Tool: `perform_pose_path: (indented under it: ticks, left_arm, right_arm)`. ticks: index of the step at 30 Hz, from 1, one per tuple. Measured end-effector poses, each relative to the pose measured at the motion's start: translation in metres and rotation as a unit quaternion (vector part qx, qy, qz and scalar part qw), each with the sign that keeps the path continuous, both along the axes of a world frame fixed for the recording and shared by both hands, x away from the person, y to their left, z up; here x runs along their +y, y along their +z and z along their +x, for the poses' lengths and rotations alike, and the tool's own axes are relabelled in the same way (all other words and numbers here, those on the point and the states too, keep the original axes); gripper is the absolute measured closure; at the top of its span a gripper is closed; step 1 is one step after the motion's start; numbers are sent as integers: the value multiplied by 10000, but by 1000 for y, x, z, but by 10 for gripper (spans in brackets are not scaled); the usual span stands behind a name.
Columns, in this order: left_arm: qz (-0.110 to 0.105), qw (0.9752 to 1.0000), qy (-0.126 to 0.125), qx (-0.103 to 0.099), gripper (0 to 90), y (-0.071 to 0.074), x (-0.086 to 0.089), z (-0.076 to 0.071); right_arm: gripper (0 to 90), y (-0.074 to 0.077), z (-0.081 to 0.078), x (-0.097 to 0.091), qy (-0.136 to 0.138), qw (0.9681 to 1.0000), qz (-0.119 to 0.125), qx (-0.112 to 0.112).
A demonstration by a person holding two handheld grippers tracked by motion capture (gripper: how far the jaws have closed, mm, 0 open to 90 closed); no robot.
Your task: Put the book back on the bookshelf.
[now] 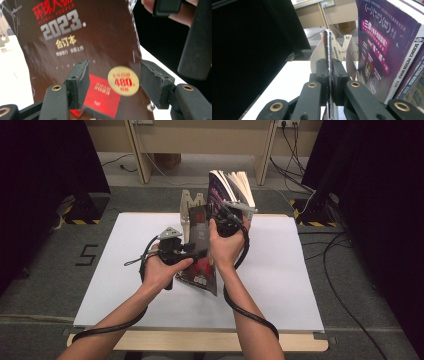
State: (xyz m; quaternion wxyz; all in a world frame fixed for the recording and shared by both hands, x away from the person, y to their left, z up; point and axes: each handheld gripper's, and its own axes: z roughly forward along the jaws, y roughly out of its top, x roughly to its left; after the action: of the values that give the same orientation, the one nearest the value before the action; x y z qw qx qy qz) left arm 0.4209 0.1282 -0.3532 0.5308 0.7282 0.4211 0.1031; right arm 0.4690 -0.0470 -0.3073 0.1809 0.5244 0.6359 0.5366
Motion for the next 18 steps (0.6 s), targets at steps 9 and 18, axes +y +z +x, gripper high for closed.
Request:
perform_pose_path:
  ticks: [9,18]
  left_arm:
    - [98,9998,26,-155,400,10,-19,6]
    - [221,9994,150,-223,399,11,-31,11]
  right_arm:
    - [861,-1,-3,-3,13,10000,-93,-32]
    - [860,-1,-4,-6,5,9998,-192,-30]
